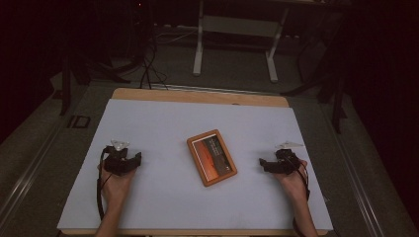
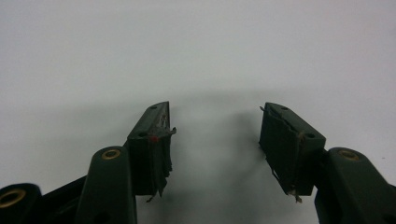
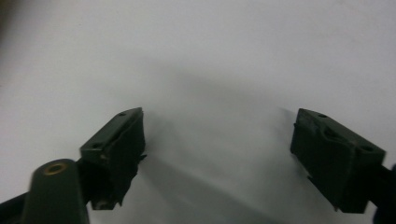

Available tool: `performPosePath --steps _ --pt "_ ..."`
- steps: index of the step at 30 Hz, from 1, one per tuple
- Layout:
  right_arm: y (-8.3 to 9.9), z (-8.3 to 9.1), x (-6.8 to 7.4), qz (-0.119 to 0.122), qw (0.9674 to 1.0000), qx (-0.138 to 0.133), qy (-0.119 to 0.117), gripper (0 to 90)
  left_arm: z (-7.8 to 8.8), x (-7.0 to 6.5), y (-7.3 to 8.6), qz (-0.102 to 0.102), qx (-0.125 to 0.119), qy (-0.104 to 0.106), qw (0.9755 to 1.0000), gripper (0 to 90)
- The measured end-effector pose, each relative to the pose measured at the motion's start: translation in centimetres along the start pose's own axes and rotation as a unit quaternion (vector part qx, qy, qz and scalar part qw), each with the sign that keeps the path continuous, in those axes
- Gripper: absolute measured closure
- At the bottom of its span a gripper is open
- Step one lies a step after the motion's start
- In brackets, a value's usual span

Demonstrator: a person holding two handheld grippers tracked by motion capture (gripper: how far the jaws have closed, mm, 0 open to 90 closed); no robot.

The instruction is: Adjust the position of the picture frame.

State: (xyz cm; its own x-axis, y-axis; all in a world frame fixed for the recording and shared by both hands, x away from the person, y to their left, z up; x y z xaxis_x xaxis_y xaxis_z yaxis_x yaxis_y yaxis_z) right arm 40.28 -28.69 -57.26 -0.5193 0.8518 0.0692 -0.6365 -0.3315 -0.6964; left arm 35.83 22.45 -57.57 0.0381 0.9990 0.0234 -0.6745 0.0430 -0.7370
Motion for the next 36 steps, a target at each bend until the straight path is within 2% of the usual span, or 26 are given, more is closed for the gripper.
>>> performPosePath --steps 1,2,3,5,6,7,9,12,14,16,18,21,24,27,33,36 --pt "0.0 0.0 0.0 0.000 1.0000 0.000 0.000 21.4 0.1 0.0 0.0 0.005 -0.001 0.008 1.0000 44.1" --pt "-0.1 0.2 0.2 0.003 1.0000 -0.005 -0.008 28.9 0.2 0.0 -0.1 0.009 -0.002 0.015 0.9998 45.0" --pt "-0.1 0.2 0.2 0.003 1.0000 -0.005 -0.008 28.9 0.4 -0.1 -0.1 0.010 -0.005 0.021 0.9997 45.0" --pt "-0.2 0.3 0.7 0.004 0.9996 -0.010 -0.026 37.7 0.8 -0.6 -0.3 0.009 -0.016 0.039 0.9991 45.1" --pt "-0.2 0.4 0.9 0.010 0.9995 -0.011 -0.029 39.7 1.0 -0.9 -0.4 0.010 -0.020 0.047 0.9986 45.1" --pt "-0.2 0.4 0.9 0.010 0.9995 -0.011 -0.029 39.7 1.0 -0.9 -0.4 0.010 -0.020 0.047 0.9986 44.7" --pt "-0.5 0.4 1.5 0.021 0.9991 -0.012 -0.035 43.7 1.3 -1.5 -0.4 0.002 -0.027 0.057 0.9980 44.7" --pt "-0.8 0.3 2.1 0.022 0.9985 -0.014 -0.049 46.9 1.6 -2.3 -0.3 -0.008 -0.028 0.075 0.9968 47.0" --pt "-0.9 0.2 2.5 0.021 0.9978 -0.016 -0.062 48.0 1.7 -3.0 -0.4 -0.009 -0.032 0.088 0.9956 47.6" --pt "-1.1 0.1 2.9 0.026 0.9973 -0.016 -0.068 48.4 1.9 -3.4 -0.4 -0.016 -0.035 0.094 0.9948 47.6" --pt "-1.3 0.0 3.3 0.029 0.9968 -0.021 -0.072 48.4 2.0 -3.8 -0.5 -0.014 -0.036 0.103 0.9939 47.6" --pt "-1.8 0.0 3.9 0.020 0.9951 -0.033 -0.090 49.7 2.2 -4.3 -0.5 -0.010 -0.033 0.118 0.9924 50.2" --pt "-2.0 0.0 4.3 0.024 0.9948 -0.034 -0.093 50.2 2.4 -4.7 -0.6 -0.017 -0.032 0.124 0.9917 50.2" --pt "-2.3 0.0 4.8 0.023 0.9934 -0.038 -0.105 50.9 2.7 -5.2 -0.8 -0.012 -0.036 0.136 0.9899 50.2" --pt "-2.7 -0.2 5.6 0.039 0.9929 -0.031 -0.108 51.7 3.3 -6.5 -1.1 -0.004 -0.035 0.158 0.9869 50.4" --pt "-3.2 0.0 5.9 0.038 0.9911 -0.040 -0.121 51.7 3.5 -7.1 -1.4 -0.008 -0.035 0.163 0.9860 50.9"
Point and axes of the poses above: each handheld gripper's, and its own axes: z roughly backward along the jaws, y roughly out of its underside, x roughly to its left, the point moved 5 cm from there along -z, roughly forward along the jaws, and after that the axes turned 6 degrees about -y, right-handed, at the moved point
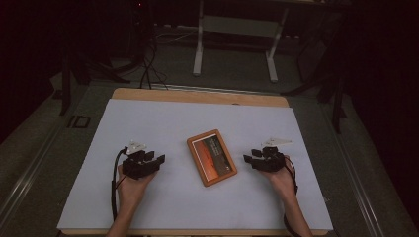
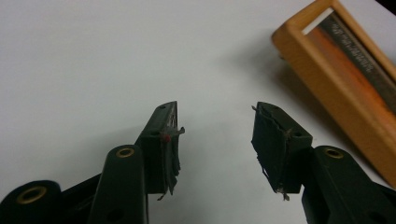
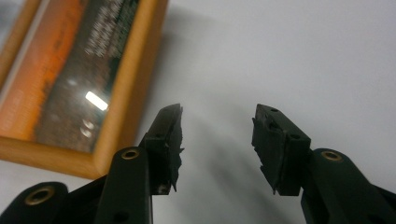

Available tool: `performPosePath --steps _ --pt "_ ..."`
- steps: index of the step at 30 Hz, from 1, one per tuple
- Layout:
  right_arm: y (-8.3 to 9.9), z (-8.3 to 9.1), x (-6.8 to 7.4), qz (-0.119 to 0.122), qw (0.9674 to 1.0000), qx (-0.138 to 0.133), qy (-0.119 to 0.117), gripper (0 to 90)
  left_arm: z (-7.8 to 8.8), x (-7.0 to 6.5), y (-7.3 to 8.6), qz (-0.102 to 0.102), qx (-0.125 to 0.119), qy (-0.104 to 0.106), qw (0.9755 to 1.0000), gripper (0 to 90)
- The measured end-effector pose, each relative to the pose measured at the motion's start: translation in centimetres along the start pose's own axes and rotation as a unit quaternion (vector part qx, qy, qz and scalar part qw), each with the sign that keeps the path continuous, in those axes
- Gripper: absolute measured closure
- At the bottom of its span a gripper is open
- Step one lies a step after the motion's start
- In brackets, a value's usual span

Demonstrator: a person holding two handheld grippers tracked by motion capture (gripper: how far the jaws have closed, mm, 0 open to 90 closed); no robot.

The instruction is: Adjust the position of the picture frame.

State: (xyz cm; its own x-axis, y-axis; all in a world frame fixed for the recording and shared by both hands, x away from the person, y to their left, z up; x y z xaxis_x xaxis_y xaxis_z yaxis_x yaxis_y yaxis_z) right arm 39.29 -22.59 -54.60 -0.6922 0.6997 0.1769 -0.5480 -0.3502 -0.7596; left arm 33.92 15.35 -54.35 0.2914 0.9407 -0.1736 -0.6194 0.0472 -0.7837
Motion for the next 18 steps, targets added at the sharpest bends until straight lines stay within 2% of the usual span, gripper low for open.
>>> performPosePath --steps 4,7,9,18 --pt "-0.8 -0.1 0.2 0.007 0.9999 -0.005 -0.007 49.2 -0.5 -1.0 -0.4 -0.001 0.002 0.010 0.9999 50.2" --pt "-1.3 -0.3 0.3 -0.001 0.9997 -0.014 -0.019 48.8 -1.0 -1.6 -0.6 0.001 0.001 0.017 0.9998 49.3" --pt "-1.6 -0.4 0.5 -0.002 0.9995 -0.017 -0.026 48.7 -1.3 -2.2 -0.8 -0.006 0.003 0.022 0.9997 48.7" --pt "-2.4 -2.0 2.2 0.021 0.9988 -0.003 -0.045 47.0 -2.4 -4.5 -1.3 -0.027 0.007 0.044 0.9986 46.2"
Point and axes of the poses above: each handheld gripper's, and its own axes: z roughly backward along the jaws, y roughly out of its underside, x roughly to its left, the point moved 5 cm from there along -z, roughly forward along the jaws, and after that the axes turned 6 degrees about -y, right-handed, at the moved point
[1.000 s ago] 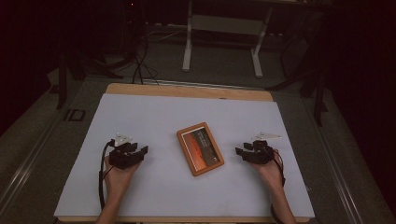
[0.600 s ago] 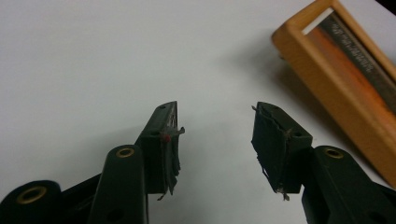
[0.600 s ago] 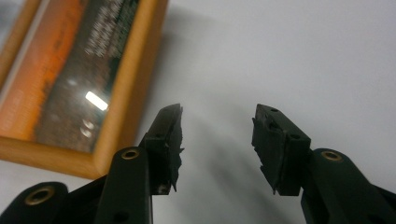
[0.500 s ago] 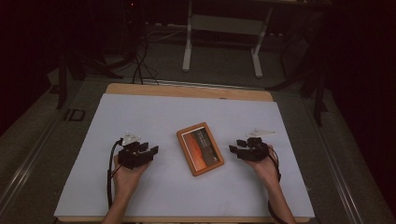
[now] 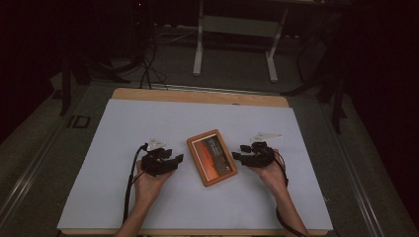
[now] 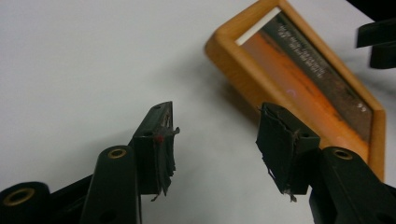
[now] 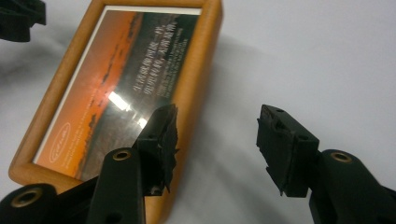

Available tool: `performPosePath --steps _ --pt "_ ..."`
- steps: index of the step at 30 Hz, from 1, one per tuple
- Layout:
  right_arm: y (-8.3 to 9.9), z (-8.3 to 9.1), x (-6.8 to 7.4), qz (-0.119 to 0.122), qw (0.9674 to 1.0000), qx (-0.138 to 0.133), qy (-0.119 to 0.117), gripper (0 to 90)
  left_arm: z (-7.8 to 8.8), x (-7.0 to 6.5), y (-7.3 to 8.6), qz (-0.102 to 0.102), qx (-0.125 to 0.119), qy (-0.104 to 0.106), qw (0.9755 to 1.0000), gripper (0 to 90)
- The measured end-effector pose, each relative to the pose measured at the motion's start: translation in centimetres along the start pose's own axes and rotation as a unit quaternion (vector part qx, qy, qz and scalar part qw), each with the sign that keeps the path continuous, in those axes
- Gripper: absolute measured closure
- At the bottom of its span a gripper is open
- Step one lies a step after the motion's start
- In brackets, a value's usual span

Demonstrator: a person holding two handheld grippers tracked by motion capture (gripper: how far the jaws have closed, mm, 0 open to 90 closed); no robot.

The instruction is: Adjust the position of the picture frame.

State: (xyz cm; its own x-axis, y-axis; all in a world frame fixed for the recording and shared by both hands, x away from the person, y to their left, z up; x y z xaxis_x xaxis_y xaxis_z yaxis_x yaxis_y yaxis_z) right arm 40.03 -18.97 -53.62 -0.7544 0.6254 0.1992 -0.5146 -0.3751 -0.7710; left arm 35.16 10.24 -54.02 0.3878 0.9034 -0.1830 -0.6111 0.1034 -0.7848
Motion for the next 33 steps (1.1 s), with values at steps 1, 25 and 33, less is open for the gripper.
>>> performPosePath --steps 1,25,33 --pt "-0.1 -0.2 0.2 0.001 1.0000 0.000 -0.003 47.0 -0.1 -0.3 -0.1 0.000 0.000 0.003 1.0000 45.9" --pt "-1.1 -4.1 1.3 -0.011 0.9976 0.033 -0.060 40.4 -4.4 -3.8 -0.1 0.008 0.038 0.047 0.9982 33.0" --pt "-1.2 -4.3 1.3 -0.019 0.9960 0.044 -0.076 40.6 -4.6 -3.6 -0.1 0.025 0.046 0.072 0.9960 38.0"
Point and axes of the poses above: each handheld gripper's, and its own axes: z roughly backward along the jaws, y roughly out of its underside, x roughly to its left, the point moved 5 cm from there along -z, roughly forward along the jaws, and after that the axes turned 6 degrees about -y, right-handed, at the moved point
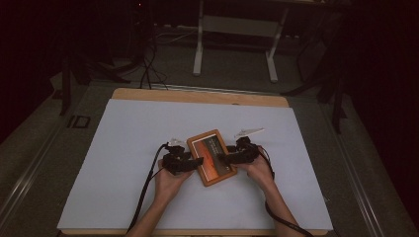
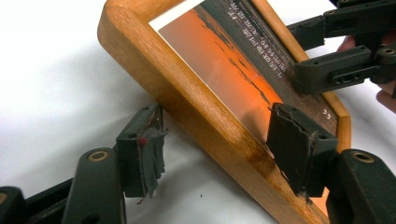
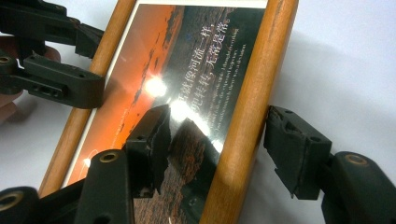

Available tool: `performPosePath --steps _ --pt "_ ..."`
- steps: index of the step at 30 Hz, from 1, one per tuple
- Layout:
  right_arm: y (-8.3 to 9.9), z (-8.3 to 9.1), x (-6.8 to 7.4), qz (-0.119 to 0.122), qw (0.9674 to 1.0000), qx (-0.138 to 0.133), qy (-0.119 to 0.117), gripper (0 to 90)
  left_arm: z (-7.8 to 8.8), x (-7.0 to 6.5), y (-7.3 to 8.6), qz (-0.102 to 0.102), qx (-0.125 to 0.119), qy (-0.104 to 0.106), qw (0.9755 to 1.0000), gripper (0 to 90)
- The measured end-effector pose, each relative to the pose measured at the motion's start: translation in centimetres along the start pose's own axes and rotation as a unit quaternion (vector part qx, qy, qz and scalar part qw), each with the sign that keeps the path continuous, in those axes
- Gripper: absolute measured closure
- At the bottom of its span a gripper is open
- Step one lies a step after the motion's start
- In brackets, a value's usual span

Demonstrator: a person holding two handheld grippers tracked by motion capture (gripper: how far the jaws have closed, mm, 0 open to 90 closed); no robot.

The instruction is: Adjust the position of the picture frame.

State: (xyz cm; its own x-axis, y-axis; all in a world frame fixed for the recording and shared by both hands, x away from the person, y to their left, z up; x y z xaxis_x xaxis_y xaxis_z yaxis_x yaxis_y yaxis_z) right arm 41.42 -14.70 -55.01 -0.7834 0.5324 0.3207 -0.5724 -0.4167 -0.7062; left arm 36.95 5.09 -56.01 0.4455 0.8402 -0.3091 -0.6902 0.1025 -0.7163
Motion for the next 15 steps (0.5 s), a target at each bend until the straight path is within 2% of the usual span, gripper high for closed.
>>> performPosePath --steps 7,9,15 --pt "-0.01 -0.01 -0.47 -0.022 0.9996 0.000 -0.019 42.0 -0.09 0.12 -0.01 0.007 0.002 0.012 0.9999 39.2" --pt "-0.08 -0.15 -0.81 -0.034 0.9989 0.001 -0.033 40.9 -0.14 0.16 -0.06 0.007 0.004 0.015 0.9999 39.2" --pt "-0.30 -0.28 -0.81 -0.039 0.9987 0.007 -0.033 40.4 -0.50 0.19 -0.29 0.019 0.019 0.028 0.9992 38.8"
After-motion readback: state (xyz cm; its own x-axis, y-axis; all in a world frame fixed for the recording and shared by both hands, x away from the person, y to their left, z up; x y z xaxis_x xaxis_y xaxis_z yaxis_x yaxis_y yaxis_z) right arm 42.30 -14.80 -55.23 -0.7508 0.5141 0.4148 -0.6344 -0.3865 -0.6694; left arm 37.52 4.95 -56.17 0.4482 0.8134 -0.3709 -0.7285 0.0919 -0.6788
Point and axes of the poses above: each handheld gripper's, and its own axes: z roughly backward along the jaws, y roughly out of its underside, x roughly to its left, the point moved 5 cm from there along -z, roughly forward along the jaws, and after that the axes turned 6 degrees about -y, right-handed, at the moved point
